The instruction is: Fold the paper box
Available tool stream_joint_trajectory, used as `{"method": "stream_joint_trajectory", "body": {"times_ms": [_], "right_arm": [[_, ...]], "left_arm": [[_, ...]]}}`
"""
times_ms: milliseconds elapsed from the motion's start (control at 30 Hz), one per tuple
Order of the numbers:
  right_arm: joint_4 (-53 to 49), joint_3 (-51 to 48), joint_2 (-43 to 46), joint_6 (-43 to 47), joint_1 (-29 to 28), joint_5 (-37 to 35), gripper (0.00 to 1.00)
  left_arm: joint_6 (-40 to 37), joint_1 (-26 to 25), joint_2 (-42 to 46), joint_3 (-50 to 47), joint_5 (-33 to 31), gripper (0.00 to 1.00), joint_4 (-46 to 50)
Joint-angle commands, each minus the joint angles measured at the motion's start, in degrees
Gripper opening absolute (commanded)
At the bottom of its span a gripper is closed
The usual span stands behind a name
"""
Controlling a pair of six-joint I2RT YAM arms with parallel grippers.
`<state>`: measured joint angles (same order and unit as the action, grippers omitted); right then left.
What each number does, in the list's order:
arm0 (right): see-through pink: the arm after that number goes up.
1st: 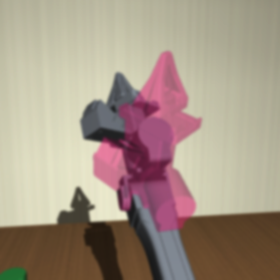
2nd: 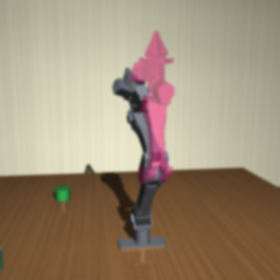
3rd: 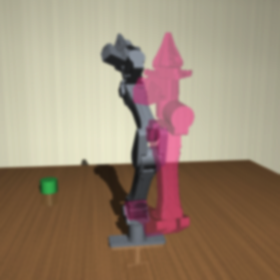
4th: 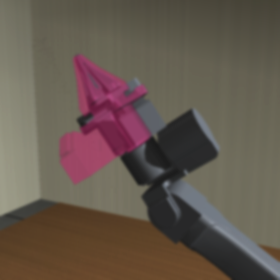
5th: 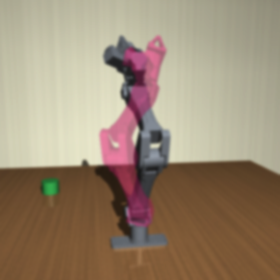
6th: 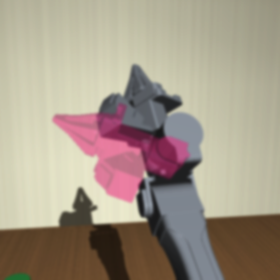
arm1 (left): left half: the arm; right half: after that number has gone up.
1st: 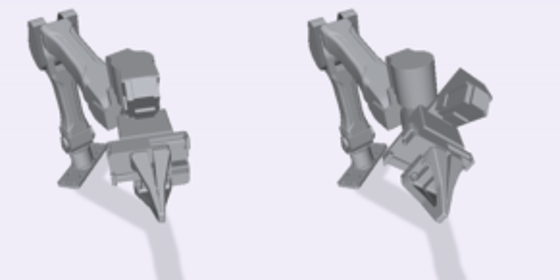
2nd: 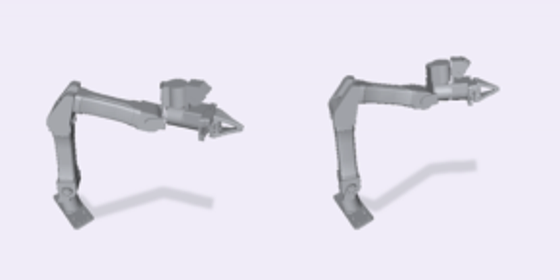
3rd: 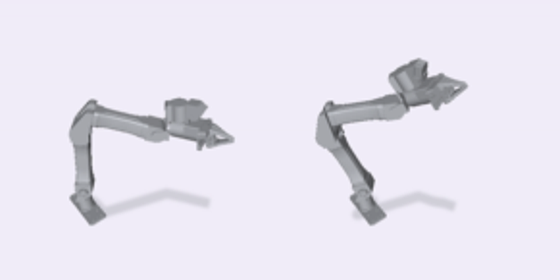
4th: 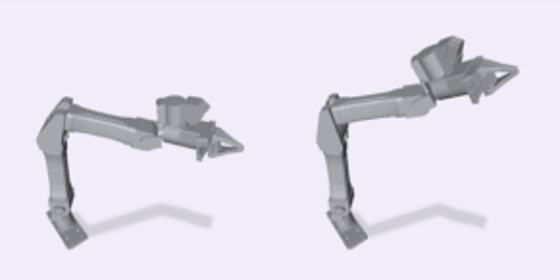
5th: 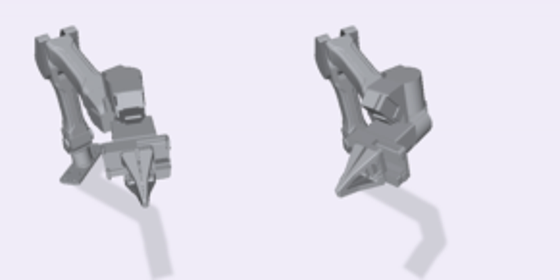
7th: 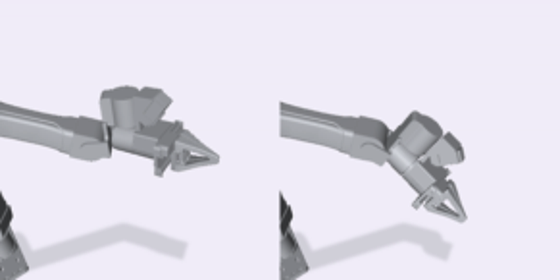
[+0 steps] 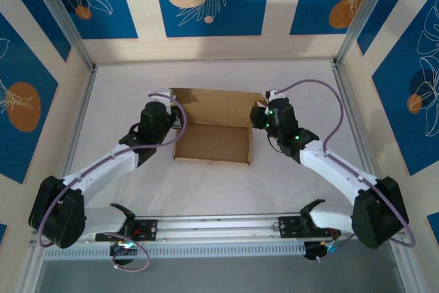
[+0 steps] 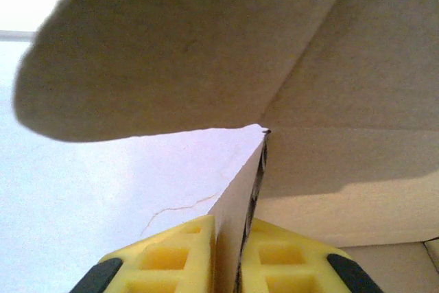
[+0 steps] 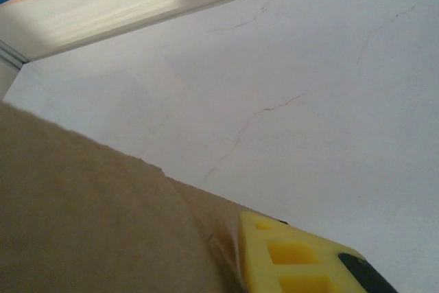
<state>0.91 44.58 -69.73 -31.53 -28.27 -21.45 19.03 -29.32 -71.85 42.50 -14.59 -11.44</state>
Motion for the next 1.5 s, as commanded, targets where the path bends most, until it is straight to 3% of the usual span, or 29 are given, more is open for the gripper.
{"method": "stream_joint_trajectory", "body": {"times_ms": [0,133,300,400,500,600,667,733,900,967,1067,1133,1467], "right_arm": [[5.1,-0.2,-2.3,0.5,0.7,0.2,0.27],[4.6,2.2,-4.8,12.4,3.3,11.1,0.39],[-0.2,5.3,-5.3,25.9,8.1,31.4,0.39],[-3.3,6.9,-6.0,31.6,9.6,37.1,0.36],[-6.9,9.1,-7.4,34.9,9.6,38.2,0.30],[-8.1,10.1,-8.4,36.2,9.2,35.5,0.23],[-8.0,10.0,-8.5,36.8,8.9,34.2,0.23],[-9.1,10.6,-8.7,37.8,9.0,33.5,0.33],[-12.4,12.2,-9.0,41.0,8.9,35.2,0.35],[-13.3,12.5,-9.1,42.3,8.7,35.4,0.32],[-14.0,12.8,-9.3,42.7,8.3,33.5,0.17],[-13.6,12.9,-9.4,41.5,7.5,30.4,0.01],[-6.2,10.8,-10.0,17.3,0.6,4.2,0.00]], "left_arm": [[0.3,-0.4,-1.4,-2.0,-3.4,0.13,-6.0],[-3.4,-0.5,-2.0,-0.7,-8.5,0.11,-5.6],[-9.2,-0.3,-2.1,2.3,-10.8,0.08,-4.2],[-10.4,-0.2,-2.3,3.0,-10.1,0.07,-3.8],[-10.4,-0.2,-2.5,2.9,-10.0,0.06,-3.7],[-10.6,-0.1,-2.4,2.5,-10.1,0.06,-3.8],[-10.9,-0.1,-2.3,2.5,-10.4,0.05,-3.6],[-11.2,0.1,-2.4,2.8,-10.2,0.05,-3.3],[-11.9,0.2,-2.4,3.6,-10.3,0.04,-2.4],[-12.1,0.1,-2.5,3.7,-10.3,0.04,-2.0],[-12.0,0.2,-2.4,3.4,-10.4,0.02,-2.1],[-11.5,0.2,-2.5,3.1,-9.5,0.00,-2.1],[-5.2,0.1,-1.1,0.4,-3.4,0.00,-6.1]]}}
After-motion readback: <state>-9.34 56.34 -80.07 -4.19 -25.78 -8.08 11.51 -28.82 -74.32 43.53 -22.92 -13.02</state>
